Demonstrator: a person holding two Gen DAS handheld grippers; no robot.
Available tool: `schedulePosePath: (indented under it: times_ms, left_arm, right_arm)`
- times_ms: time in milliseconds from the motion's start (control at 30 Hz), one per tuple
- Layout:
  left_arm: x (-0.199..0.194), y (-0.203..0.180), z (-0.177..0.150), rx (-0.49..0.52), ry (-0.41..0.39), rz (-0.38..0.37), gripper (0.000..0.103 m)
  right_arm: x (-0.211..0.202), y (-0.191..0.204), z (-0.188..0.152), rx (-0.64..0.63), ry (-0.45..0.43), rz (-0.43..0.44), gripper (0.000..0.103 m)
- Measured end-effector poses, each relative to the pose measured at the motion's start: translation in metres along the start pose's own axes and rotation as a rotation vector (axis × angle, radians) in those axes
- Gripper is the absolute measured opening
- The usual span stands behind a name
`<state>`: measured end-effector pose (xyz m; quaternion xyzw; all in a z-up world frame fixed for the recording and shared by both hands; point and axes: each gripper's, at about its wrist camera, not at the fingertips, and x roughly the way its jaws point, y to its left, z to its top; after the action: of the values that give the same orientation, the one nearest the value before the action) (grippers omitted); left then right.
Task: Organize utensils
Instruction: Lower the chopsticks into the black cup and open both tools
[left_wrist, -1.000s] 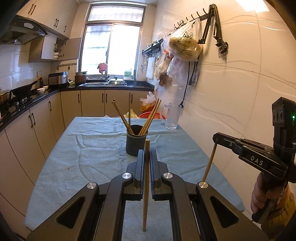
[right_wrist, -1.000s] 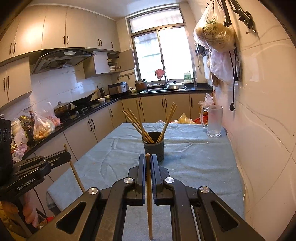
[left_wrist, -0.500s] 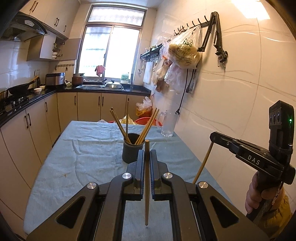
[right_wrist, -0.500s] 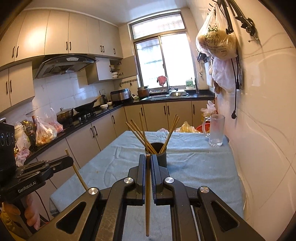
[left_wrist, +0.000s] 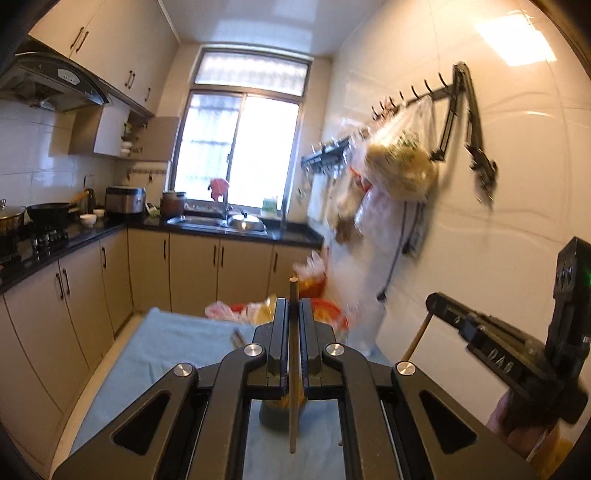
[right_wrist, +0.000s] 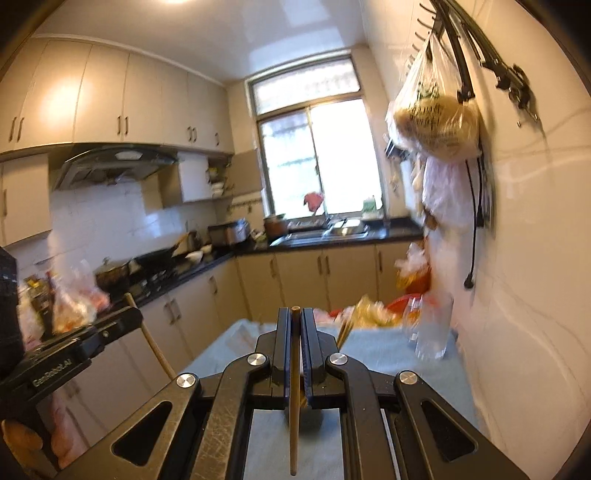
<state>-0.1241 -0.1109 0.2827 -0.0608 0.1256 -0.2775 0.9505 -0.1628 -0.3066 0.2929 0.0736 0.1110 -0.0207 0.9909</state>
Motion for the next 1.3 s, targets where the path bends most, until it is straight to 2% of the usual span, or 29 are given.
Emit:
schedulePosePath:
  times_ms: [67, 200, 333, 567, 667, 833, 900, 967, 1033, 1300]
  left_arm:
    - [0.020, -0.003, 0.012, -0.008, -0.025, 0.010, 0.005]
    - [0.056, -0.008, 0.023, -0.004, -0.049, 0.034, 0.005]
    - [0.100, -0.010, 0.016, 0.012, -0.016, 0.055, 0.005]
    - [0.152, -0.004, -0.016, 0.007, 0.130, 0.063, 0.005]
    - [0.154, 0.001, -0.023, -0.007, 0.154, 0.061, 0.005]
    - [0.138, 0.003, -0.024, -0.007, 0.141, 0.069, 0.008]
    - [0.129, 0.002, -0.023, -0.004, 0.134, 0.073, 0.015]
    - [0.116, 0.003, -0.021, -0.007, 0.122, 0.075, 0.032]
    - [0.101, 0.004, -0.019, -0.012, 0.102, 0.074, 0.036]
    - [0.047, 0.015, -0.016, -0.032, 0.042, 0.134, 0.056]
  right_arm:
    - [0.022, 0.000, 0.013, -0.007, -0.026, -0.031, 0.006]
    - [0.053, -0.013, 0.029, 0.049, -0.066, -0.019, 0.006]
    - [0.078, -0.029, 0.029, 0.113, -0.113, -0.026, 0.006]
    - [0.131, -0.051, -0.017, 0.200, 0.024, -0.016, 0.006]
    - [0.141, -0.053, -0.030, 0.209, 0.067, 0.000, 0.007]
    - [0.150, -0.059, -0.038, 0.235, 0.108, 0.024, 0.007]
    - [0.148, -0.058, -0.038, 0.234, 0.105, 0.024, 0.010]
    - [0.145, -0.058, -0.036, 0.232, 0.097, 0.022, 0.022]
    - [0.139, -0.059, -0.035, 0.236, 0.087, 0.022, 0.030]
    - [0.101, -0.056, -0.034, 0.227, 0.083, 0.012, 0.037]
